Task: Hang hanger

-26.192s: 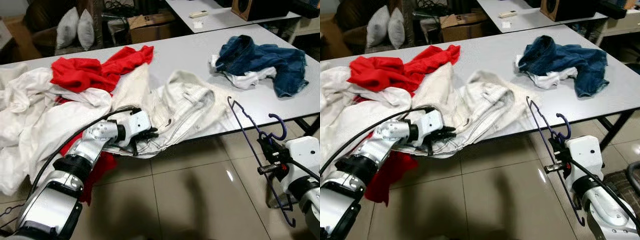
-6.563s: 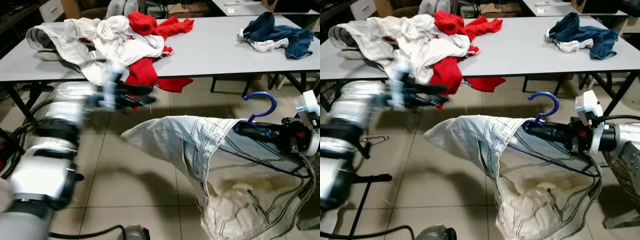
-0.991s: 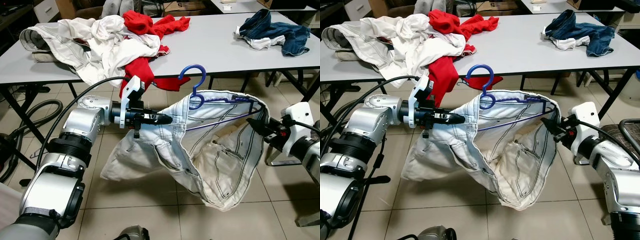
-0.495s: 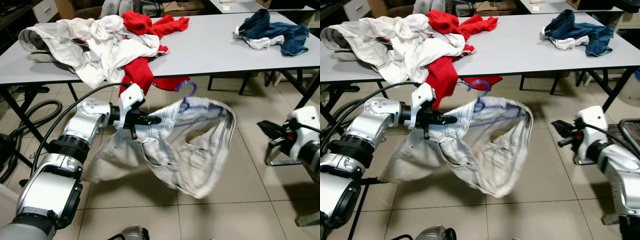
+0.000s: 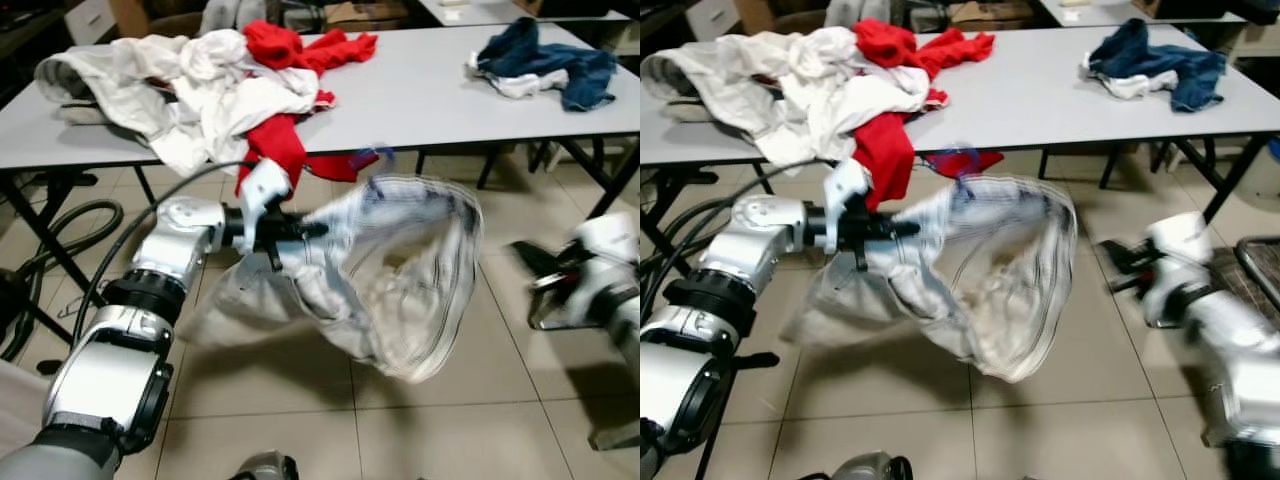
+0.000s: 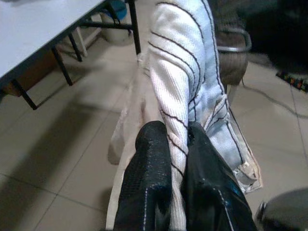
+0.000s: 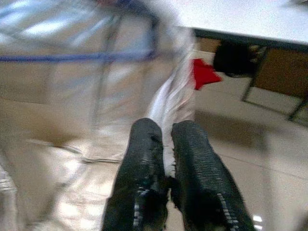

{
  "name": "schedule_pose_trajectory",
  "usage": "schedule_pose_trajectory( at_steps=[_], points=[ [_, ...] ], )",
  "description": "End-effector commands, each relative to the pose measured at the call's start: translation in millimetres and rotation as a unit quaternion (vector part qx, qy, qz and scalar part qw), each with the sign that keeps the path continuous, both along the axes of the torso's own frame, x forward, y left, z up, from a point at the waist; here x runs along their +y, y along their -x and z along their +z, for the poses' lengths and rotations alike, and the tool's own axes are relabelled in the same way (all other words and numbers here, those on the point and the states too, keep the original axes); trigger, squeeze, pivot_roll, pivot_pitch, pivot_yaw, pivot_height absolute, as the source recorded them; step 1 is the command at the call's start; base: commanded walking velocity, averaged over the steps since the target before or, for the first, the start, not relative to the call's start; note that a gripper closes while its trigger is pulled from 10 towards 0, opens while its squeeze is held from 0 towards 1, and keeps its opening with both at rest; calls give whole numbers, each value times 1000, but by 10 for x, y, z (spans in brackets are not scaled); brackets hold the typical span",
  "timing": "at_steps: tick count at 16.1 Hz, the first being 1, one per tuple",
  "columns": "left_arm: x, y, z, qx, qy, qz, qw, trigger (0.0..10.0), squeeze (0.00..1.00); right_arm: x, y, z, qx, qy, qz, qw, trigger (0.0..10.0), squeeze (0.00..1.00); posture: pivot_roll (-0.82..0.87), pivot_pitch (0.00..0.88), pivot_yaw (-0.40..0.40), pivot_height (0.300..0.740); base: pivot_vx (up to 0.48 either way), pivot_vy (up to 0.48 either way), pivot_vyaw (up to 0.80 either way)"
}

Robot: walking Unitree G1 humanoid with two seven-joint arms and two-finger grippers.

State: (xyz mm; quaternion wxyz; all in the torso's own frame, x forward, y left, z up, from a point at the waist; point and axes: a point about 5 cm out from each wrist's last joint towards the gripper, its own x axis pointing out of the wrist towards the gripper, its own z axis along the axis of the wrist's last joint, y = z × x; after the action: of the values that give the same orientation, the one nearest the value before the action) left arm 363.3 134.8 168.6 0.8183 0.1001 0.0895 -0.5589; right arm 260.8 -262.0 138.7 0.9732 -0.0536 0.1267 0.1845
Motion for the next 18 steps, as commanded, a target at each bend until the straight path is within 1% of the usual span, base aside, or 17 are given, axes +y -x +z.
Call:
schedule_pose_trajectory(
  at_steps=[1, 2, 3, 4, 6, 7, 8, 10, 11, 13, 15, 16, 17, 18],
  points=[
    [13, -46, 186, -17, 46, 3, 999, 0, 0, 55, -20, 50, -34, 31, 3, 999, 10000, 1000, -49, 0, 76, 740, 0, 0, 0],
    [11, -35, 187, -12, 59, -1, 998, 0, 0, 79, -41, 3, -40, 47, -18, 998, 10000, 1000, -49, 0, 74, 740, 0, 0, 0],
    [6, -28, 191, -10, 64, -6, 998, 0, 0, 89, -52, -17, -41, 52, -29, 997, 10000, 1000, -49, 0, 73, 740, 0, 0, 0],
    [-7, -17, 207, -7, 75, -16, 997, 0, 0, 105, -81, -58, -46, 81, -48, 995, 10000, 1000, -50, 0, 73, 740, 0, 0, 0],
    [-19, -8, 221, -3, 81, -27, 996, 0, 0, 116, -133, -59, -60, 86, -77, 991, 10000, 1000, -49, 0, 73, 740, 0, 0, 0],
    [-25, -9, 233, -2, 83, -32, 996, 0, 0, 163, -222, -27, -79, 85, -94, 989, 10000, 1000, -51, 0, 78, 740, 0, 0, 0],
    [-30, -9, 242, -2, 84, -34, 996, 0, 0, 200, -287, -12, -88, 82, -98, 988, 10000, 1000, -51, 0, 80, 740, 0, 0, 0],
    [-72, 27, 265, 5, 89, -67, 994, 0, 0, 194, -428, -21, -83, 97, -111, 986, 10000, 1000, -46, 0, 83, 740, 0, 0, 0],
    [-92, 44, 276, 7, 89, -82, 993, 0, 0, 186, -485, -12, -82, 90, -111, 986, 10000, 0, -43, 0, 82, 740, 0, 0, 0],
    [-110, 65, 301, 8, 86, -103, 991, 0, 0, 182, -548, -20, -77, 73, -95, 990, 10000, 0, -39, 0, 80, 740, 0, 0, 0],
    [-113, 69, 322, 8, 88, -109, 990, 0, 0, 192, -572, -32, -69, 49, -80, 993, 10000, 0, -38, 0, 79, 740, 0, 0, 0],
    [-114, 74, 352, 7, 88, -117, 989, 0, 0, 192, -594, -32, -64, 19, -53, 996, 10000, 0, -35, 0, 77, 740, 0, 0, 0],
    [-115, 78, 361, 7, 87, -120, 989, 0, 0, 189, -601, -29, -65, 9, -44, 997, 10000, 0, -34, 0, 77, 740, 0, 0, 0],
    [-119, 91, 374, 7, 86, -127, 988, 0, 0, 204, -596, -21, -65, -5, -9, 998, 10000, 0, -33, 0, 73, 740, 0, 0, 0]
  ],
)
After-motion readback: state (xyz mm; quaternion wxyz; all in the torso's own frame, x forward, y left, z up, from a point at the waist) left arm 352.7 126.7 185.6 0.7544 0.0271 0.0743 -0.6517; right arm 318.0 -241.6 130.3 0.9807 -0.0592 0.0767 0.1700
